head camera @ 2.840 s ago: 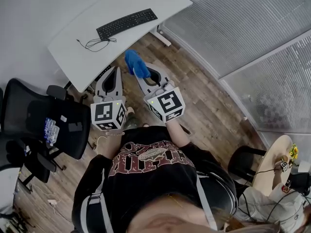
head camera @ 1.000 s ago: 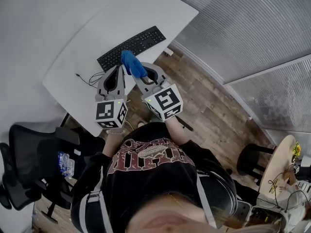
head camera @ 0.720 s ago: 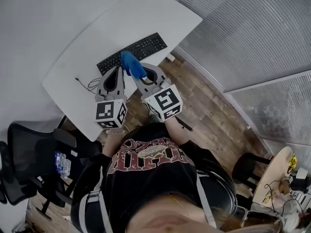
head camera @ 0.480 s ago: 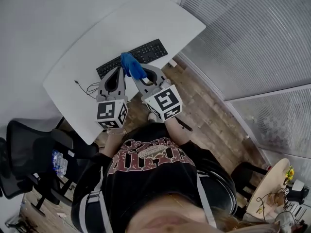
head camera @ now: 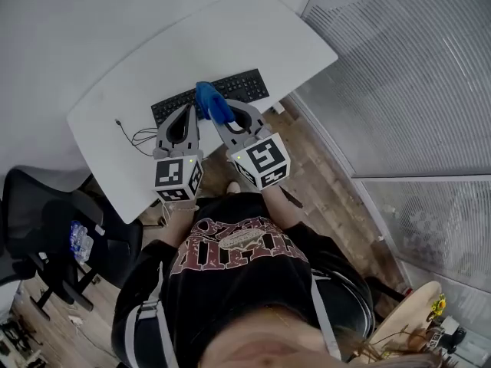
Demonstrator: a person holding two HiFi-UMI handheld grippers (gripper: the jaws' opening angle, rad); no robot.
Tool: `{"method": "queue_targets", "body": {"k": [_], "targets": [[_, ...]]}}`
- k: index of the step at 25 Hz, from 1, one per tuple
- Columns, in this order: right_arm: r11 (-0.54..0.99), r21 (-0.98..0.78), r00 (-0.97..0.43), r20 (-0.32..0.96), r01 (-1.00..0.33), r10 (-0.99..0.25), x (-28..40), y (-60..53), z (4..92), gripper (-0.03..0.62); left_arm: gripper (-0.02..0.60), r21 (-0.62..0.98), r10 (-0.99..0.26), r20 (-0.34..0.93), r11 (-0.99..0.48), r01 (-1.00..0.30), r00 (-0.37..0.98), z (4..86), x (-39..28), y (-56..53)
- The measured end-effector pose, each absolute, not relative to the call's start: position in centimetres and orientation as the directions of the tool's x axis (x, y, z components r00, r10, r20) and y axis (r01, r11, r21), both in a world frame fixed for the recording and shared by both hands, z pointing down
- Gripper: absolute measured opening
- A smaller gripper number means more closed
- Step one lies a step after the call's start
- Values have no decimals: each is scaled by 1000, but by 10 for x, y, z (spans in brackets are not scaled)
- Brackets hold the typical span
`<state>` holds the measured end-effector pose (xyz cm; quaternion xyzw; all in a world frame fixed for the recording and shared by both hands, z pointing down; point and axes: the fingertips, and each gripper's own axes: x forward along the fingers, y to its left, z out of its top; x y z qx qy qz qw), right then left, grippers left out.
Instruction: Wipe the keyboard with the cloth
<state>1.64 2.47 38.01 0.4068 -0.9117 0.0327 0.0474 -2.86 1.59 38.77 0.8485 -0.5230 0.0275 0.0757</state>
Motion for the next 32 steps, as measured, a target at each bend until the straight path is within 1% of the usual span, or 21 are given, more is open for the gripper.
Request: {"method": "queue_targets", "body": {"k": [12, 18, 24, 32], "targets": [[685, -22, -680, 140, -728, -719, -3, -13, 388, 57, 37, 100, -881, 149, -438, -894, 448, 394, -44, -24], [684, -24, -679, 155, -729, -718, -18, -37, 392, 57, 37, 105, -878, 171, -435, -894, 447, 402, -63, -47], [693, -27, -685, 180, -720, -705, -50, -58, 402, 57, 37, 113, -887, 205, -399, -910, 414, 420, -103, -66], [702, -51, -692, 227, -711, -685, -95, -86, 428, 57, 37, 106, -888, 305, -326, -939, 343, 466, -167, -82]]}}
